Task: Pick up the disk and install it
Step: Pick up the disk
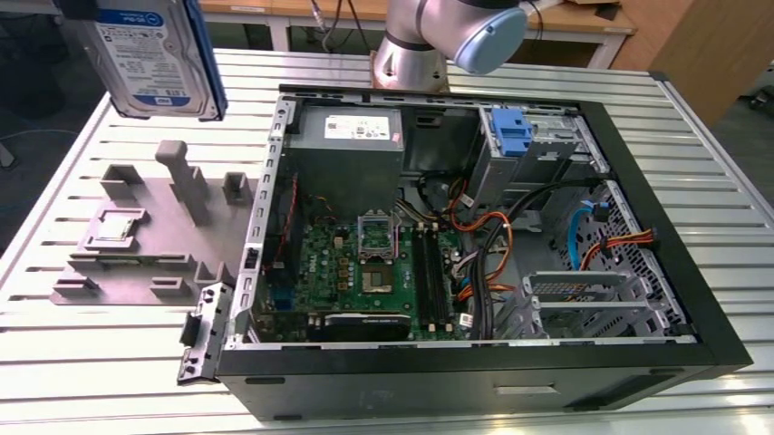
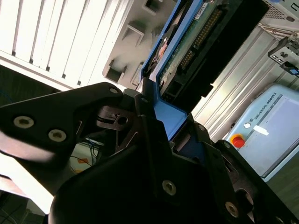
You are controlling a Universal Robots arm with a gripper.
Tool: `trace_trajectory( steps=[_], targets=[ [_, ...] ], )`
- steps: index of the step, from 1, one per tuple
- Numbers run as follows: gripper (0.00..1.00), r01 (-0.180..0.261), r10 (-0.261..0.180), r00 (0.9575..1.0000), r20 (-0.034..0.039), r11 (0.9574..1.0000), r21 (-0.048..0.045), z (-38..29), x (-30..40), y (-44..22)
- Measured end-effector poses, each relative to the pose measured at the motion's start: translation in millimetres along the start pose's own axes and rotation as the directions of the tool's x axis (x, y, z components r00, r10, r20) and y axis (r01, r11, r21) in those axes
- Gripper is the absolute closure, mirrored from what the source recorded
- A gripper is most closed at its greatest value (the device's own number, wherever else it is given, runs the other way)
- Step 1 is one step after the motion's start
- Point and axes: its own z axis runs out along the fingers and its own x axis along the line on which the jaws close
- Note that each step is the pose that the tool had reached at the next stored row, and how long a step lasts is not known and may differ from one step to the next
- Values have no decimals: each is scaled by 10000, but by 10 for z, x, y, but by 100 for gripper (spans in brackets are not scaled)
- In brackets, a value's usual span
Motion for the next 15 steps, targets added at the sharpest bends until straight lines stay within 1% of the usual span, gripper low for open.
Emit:
trace_trajectory(
  steps=[8, 15],
  targets=[
    [63, -19, 19, 10000, -50, 10000, 3, -1, 99, -18],
    [63, -21, 21, 10000, -73, 10000, 3, -3, 116, -28]
  ],
)
